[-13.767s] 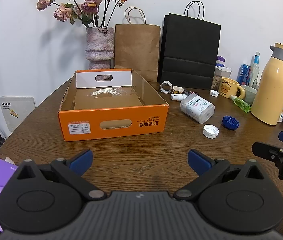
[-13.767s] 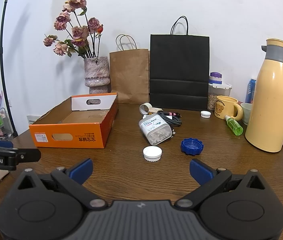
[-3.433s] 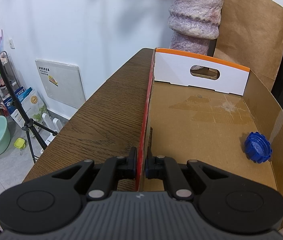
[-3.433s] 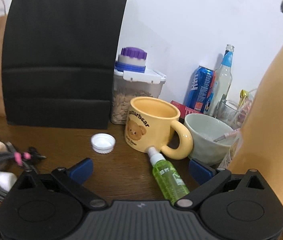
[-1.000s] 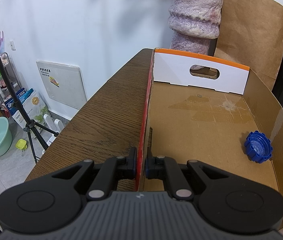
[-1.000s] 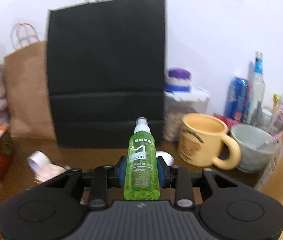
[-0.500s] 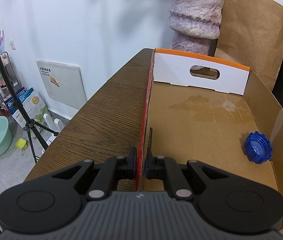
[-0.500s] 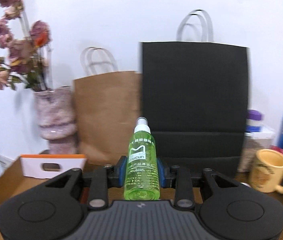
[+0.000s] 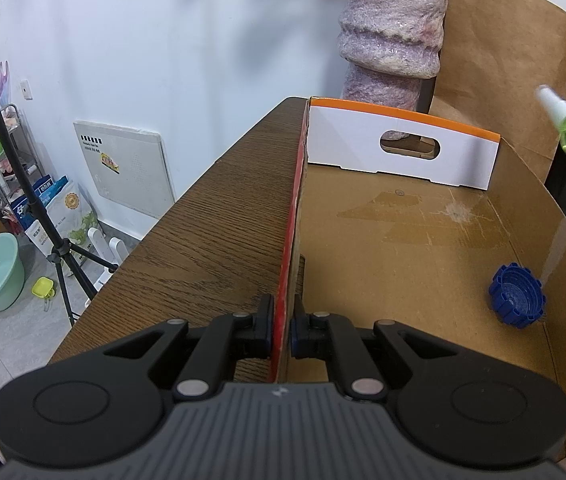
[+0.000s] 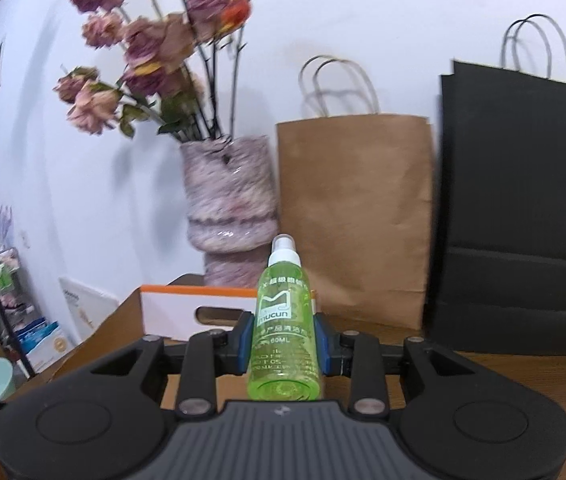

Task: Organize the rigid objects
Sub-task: 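Lower the green spray bottle into the orange box and release it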

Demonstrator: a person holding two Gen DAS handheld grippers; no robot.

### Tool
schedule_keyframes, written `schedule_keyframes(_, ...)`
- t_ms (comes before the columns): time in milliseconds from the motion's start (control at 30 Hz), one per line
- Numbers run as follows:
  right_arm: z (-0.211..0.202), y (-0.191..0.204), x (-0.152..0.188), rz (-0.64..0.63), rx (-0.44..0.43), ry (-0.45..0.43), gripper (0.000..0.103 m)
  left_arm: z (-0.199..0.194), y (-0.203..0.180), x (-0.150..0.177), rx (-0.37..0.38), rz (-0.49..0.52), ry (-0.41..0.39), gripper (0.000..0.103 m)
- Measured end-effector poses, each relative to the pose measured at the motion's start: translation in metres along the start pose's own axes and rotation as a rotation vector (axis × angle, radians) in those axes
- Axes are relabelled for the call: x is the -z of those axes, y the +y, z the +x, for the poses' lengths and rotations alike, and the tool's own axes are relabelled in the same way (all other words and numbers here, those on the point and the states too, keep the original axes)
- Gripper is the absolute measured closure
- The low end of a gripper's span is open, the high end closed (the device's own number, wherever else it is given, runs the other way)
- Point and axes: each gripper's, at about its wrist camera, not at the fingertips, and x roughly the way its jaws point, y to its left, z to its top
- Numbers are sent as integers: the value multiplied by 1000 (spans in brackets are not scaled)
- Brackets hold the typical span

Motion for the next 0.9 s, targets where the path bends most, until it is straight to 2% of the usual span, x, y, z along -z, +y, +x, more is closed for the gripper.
schedule_keyframes(400,12,21,13,-47,-91,86,73,0,-1,0,-2,3,-2,94)
schedule_keyframes(700,9,32,16,-100,-111,95,73,1,-4,1,-5,7,-6,94)
schedule_keyframes(900,12,29,16,-89,-139,121,73,0,-5,2,-9,11,-9,94)
